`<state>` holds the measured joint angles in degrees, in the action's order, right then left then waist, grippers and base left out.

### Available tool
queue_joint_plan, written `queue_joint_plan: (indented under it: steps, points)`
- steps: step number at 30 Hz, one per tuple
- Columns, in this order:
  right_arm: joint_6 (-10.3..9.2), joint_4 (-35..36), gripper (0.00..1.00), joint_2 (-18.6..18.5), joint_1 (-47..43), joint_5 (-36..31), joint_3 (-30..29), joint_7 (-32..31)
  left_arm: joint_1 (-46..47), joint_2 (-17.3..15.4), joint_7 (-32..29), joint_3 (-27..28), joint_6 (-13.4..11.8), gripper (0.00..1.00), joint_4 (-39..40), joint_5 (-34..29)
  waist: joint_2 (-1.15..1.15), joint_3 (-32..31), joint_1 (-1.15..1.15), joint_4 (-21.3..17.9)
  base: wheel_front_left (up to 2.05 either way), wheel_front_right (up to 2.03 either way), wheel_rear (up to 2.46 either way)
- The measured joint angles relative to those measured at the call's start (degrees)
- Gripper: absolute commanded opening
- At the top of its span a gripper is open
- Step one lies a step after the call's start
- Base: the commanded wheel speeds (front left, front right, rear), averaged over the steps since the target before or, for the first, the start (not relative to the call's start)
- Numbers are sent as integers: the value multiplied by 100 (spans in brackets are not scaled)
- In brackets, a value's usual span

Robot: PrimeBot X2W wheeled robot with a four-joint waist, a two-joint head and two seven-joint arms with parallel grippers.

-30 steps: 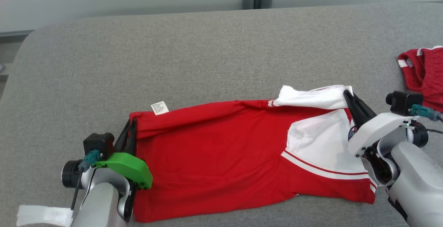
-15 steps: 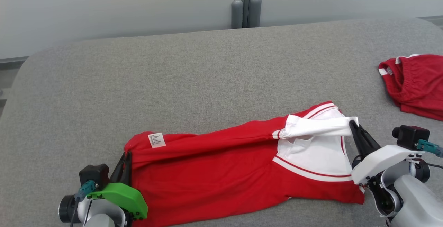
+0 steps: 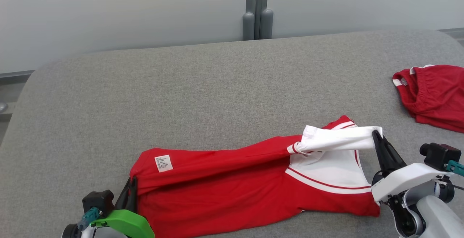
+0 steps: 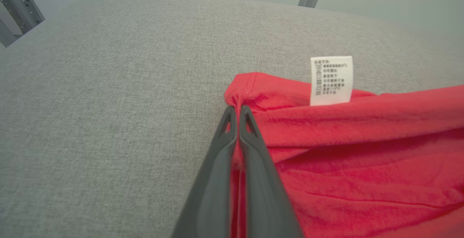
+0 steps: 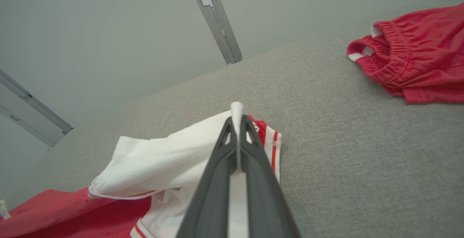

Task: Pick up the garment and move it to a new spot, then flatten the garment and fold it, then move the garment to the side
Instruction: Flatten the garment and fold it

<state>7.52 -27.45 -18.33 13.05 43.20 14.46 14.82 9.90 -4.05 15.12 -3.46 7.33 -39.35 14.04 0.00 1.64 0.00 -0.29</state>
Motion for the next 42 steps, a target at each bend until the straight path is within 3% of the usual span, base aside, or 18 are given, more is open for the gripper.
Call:
queue_joint_plan:
  steps: [14,15,16,17,18,19,26,31,42]
  points:
    - [0,215,0,116,-621,-187,-234,15,-479,94,0,66,7,0,159,-75,0,-90,0,-33,0,0,0]
    - [0,197,0,127,-632,-190,-240,15,-491,98,0,71,7,9,156,-81,0,-85,0,-31,0,0,0]
    - [0,159,0,135,-647,-214,-238,16,-510,102,0,76,7,37,154,-94,0,-81,0,-30,0,0,0]
    - [0,92,18,143,-660,-236,-244,9,-534,105,0,94,4,91,154,-108,0,-72,0,-30,0,0,0]
    - [0,16,94,145,-669,-266,-243,-36,-548,110,0,113,-13,100,138,-109,0,-63,0,-29,0,0,0]
    - [0,-45,100,149,-671,-303,-237,-60,-555,111,0,121,-30,100,123,-120,0,-56,0,-28,0,0,0]
    - [0,-94,100,129,-658,-464,-557,-23,-656,116,0,327,-288,100,386,-272,0,-24,0,-5,0,0,0]
    - [-1,52,100,196,-575,-750,-823,0,-760,118,0,421,-334,100,678,-307,0,0,0,32,0,0,0]
    - [-2,-151,100,466,-262,-1322,-174,-44,-764,120,0,104,-378,100,954,-219,0,102,0,251,0,0,0]
